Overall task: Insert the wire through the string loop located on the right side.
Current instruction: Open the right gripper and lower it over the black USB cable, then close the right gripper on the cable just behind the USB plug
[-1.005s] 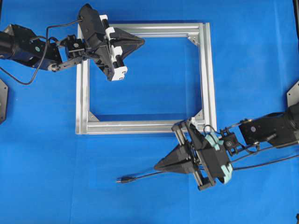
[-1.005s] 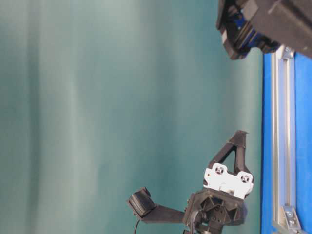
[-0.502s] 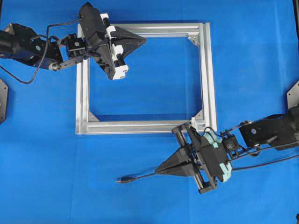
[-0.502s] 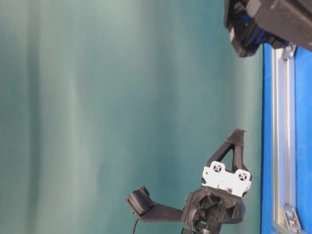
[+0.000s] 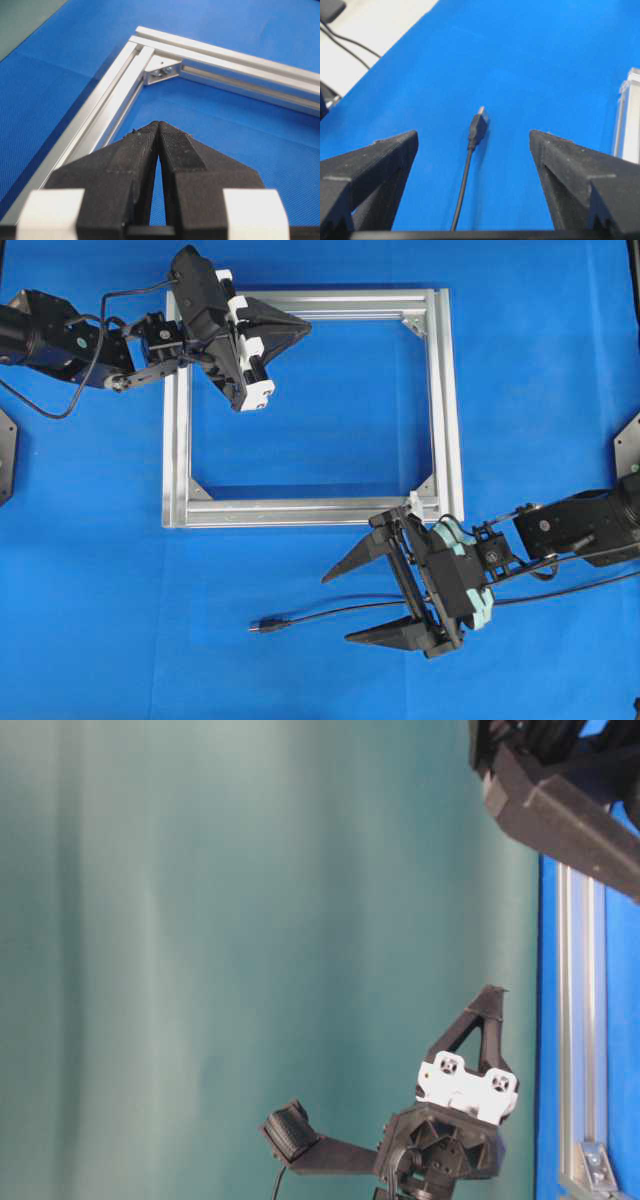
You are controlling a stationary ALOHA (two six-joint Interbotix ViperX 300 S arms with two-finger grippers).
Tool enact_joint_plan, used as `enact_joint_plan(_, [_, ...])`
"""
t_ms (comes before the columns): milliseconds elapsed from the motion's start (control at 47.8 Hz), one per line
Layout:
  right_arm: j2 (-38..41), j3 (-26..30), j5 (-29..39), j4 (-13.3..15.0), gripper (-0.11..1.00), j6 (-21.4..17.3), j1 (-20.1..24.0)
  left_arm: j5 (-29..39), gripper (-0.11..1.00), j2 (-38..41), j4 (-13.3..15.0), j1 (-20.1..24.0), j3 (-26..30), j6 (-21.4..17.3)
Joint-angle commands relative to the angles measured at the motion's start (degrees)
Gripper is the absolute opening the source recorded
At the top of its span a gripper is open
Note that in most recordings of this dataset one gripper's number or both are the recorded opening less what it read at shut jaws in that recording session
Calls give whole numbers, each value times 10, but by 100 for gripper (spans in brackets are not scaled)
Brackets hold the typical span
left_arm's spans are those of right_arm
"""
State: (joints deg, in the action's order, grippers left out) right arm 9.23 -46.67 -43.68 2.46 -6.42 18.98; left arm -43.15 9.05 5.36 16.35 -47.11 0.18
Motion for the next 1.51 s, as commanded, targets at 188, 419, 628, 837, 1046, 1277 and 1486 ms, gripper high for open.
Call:
enact_joint_plan(188, [26,79,47,-6,85,-1,9,-2,0,-18,-2,4,5,-3])
enact_joint_plan(419, [33,89,64,-26,85,-1,9,-1,0,-18,-2,4,4,-3])
enact_joint_plan(628, [62,91,62,-59,85,-1,9,-1,0,-18,-2,4,5,-3])
enact_joint_plan(837, [113,99,43,-103,85,-1,18,0,0,-18,-2,6,4,-4])
enact_joint_plan(1046, [134,105,34,-121,85,-1,27,0,0,-18,-2,6,4,-4])
enact_joint_plan(1277, [136,105,34,-121,81,-1,29,1,0,-18,-2,6,4,-4])
enact_joint_plan(1486, [147,112,40,-121,47,-1,29,2,0,-18,-2,6,4,-4])
